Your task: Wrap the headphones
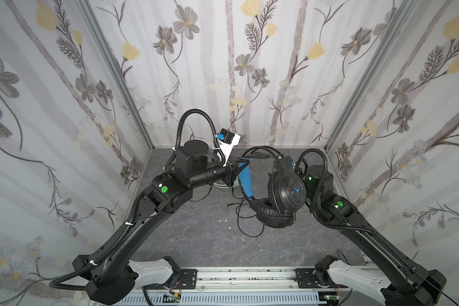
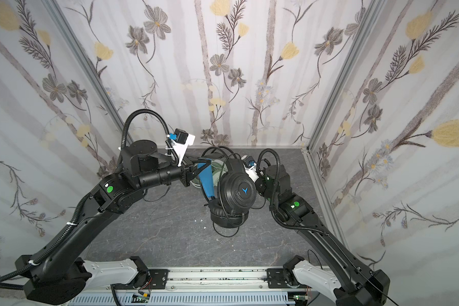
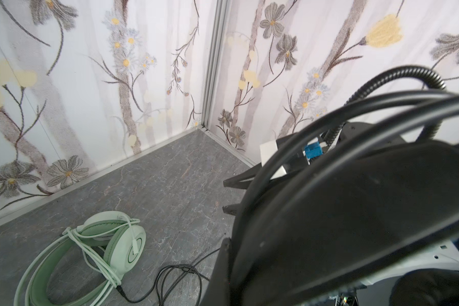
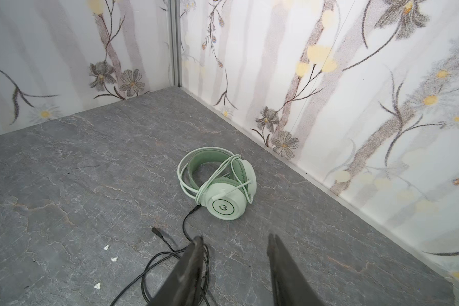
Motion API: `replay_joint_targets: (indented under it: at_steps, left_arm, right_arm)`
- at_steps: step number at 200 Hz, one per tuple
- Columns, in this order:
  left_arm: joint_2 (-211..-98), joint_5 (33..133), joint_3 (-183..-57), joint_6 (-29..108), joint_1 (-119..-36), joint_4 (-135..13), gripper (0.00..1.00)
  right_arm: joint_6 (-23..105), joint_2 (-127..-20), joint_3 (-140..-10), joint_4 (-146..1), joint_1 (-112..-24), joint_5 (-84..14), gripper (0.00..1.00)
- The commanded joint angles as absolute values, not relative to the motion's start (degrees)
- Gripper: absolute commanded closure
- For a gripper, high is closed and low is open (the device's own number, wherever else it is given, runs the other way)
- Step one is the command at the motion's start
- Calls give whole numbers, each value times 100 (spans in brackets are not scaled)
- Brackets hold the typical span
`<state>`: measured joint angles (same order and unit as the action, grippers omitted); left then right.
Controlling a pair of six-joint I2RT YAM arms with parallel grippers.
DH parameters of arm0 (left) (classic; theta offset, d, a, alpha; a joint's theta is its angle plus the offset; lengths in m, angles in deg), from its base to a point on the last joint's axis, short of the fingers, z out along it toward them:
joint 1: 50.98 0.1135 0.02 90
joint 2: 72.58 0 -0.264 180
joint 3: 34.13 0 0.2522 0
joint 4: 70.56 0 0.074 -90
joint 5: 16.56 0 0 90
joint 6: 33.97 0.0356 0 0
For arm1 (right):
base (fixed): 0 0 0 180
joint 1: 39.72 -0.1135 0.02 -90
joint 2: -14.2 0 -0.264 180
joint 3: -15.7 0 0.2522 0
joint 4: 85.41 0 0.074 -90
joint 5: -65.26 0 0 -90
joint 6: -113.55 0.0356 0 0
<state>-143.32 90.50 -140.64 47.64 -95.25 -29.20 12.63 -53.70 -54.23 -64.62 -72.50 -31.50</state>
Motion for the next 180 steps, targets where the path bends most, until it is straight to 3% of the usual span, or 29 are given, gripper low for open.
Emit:
replay_joint_targets:
  at_steps: [1,23,52,80,180]
  left_arm:
    - [-14273,8654,-14189,4361,-9535,-3735,100]
    - [-14262,8247,-14159,4056,-9559,-4024,100]
    - [-14281,7799,-14042,3871,-9655,-4361,100]
    - [-14315,7421,-13910,3653,-9736,-4734,100]
    - [-14549,5872,-13579,2886,-9946,-6123,100]
  right_arm:
    - [1592,-5399,-5230,-7127,-7225,-3436,62]
    - [1733,-5499,-5075,-7375,-7175,-3612,69]
    - [1927,-5576,-4825,-7746,-7130,-3900,71]
    - [1933,-5693,-4816,-7694,-7127,-3992,100]
    - [2070,-5239,-4140,-7249,-7123,-3464,100]
